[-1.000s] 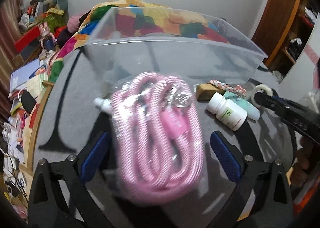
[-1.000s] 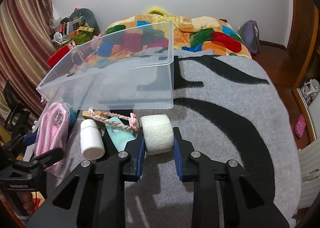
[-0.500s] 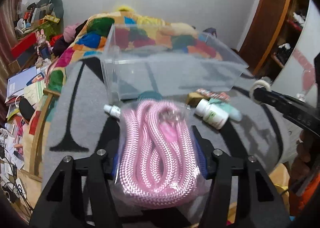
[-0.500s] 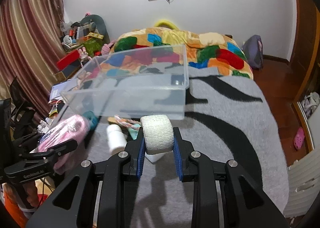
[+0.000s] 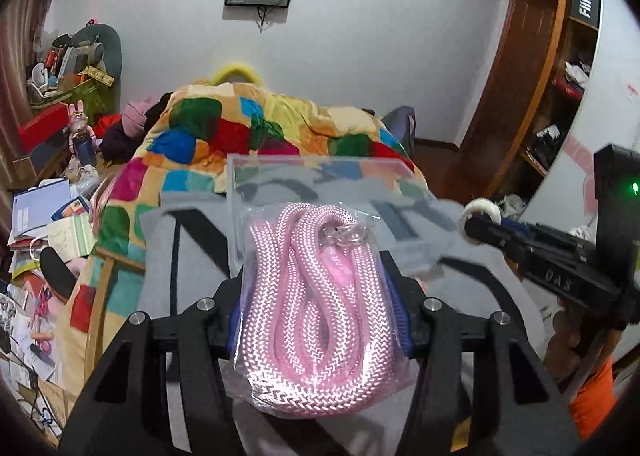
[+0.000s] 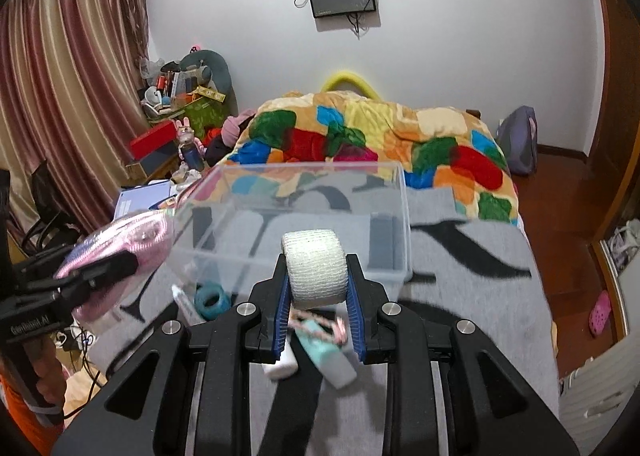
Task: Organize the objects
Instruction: 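Carry the pink rope and white tape into the clear box while both tools release, then move the left tool to the toothpaste tube while the right tool approaches the white pill bottle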
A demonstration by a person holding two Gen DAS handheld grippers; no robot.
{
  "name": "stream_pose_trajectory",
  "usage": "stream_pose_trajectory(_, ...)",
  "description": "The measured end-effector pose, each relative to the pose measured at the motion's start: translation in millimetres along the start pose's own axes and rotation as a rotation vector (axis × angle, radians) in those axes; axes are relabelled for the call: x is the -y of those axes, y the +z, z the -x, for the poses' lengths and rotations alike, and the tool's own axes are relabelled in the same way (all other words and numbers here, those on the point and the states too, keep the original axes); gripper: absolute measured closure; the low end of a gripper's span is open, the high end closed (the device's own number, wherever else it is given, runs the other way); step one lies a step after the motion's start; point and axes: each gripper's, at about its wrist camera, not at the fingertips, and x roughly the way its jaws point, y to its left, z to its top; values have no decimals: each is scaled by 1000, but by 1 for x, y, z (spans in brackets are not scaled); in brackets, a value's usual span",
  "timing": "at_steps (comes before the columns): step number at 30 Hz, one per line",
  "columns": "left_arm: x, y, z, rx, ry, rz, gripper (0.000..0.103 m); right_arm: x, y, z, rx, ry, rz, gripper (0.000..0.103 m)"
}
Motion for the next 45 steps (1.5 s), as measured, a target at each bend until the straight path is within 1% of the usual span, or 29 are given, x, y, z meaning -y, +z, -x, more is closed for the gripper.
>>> stream_pose_trajectory(1, -3, 7, -3, 3, -1, 4, 47, 0, 0, 0, 0, 0, 0, 80)
stream_pose_trajectory(3, -6, 16, -11, 2, -2, 12, 47, 0, 13, -12, -8, -11, 2, 80)
stream_pose_trajectory(5, -9, 24, -21, -10, -4, 16, 47, 1, 19, -23, -30, -16, 0, 80)
stream_pose_trajectory(12, -14, 45, -71, -88, -2, 13, 47, 12, 32, -74, -161, -41, -12, 80)
stream_pose_trajectory(13, -13, 47, -80, -103, 5, 10, 47, 12, 32, -74, -161, -41, -12, 80)
stream_pose_trajectory(14, -11, 48, -86, -114, 8, 5, 47, 13, 33, -85, -188, -47, -9, 80)
stream_pose_trajectory(16, -7, 48, -100, -135, 21, -14, 47, 15, 33, -95, -214, -52, -7, 80)
stream_pose_trajectory(22, 3, 47, -132, -192, 41, -50, 47, 14, 34, -111, -254, -70, 11, 80)
stream_pose_trajectory(26, 1, 43, -147, -266, 15, -32, 46, 9, 31, -113, -265, -82, 43, 80)
stream_pose_trajectory(28, -1, 41, -144, -257, 16, -24, 45, 8, 30, -111, -265, -84, 54, 78)
stream_pose_trajectory(30, 0, 42, -138, -240, 19, -29, 43, 6, 28, -103, -256, -90, 73, 70)
stream_pose_trajectory(31, 0, 43, -132, -224, 17, -31, 42, 5, 27, -100, -250, -87, 77, 62)
stream_pose_trajectory(32, 0, 44, -125, -211, 18, -35, 41, 6, 26, -94, -236, -82, 81, 57)
stream_pose_trajectory(34, 2, 47, -110, -175, 26, -49, 35, 5, 26, -90, -228, -79, 82, 56)
stream_pose_trajectory(35, 3, 48, -102, -157, 31, -55, 31, 4, 25, -80, -212, -69, 89, 56)
stream_pose_trajectory(36, 3, 49, -95, -140, 39, -61, 27, 4, 25, -80, -212, -69, 89, 56)
stream_pose_trajectory(37, 4, 49, -84, -116, 48, -70, 25, 3, 24, -75, -205, -67, 91, 55)
stream_pose_trajectory(38, 4, 49, -79, -104, 53, -75, 21, 2, 23, -65, -186, -63, 97, 55)
stream_pose_trajectory(39, 4, 48, -72, -88, 62, -81, 17, 1, 22, -59, -177, -59, 101, 55)
stream_pose_trajectory(41, 3, 43, -57, -65, 90, -96, 11, -1, 20, -49, -163, -50, 107, 55)
stream_pose_trajectory(45, 1, 27, -43, -59, 126, -111, 6, -5, 8, -28, -133, -32, 112, 55)
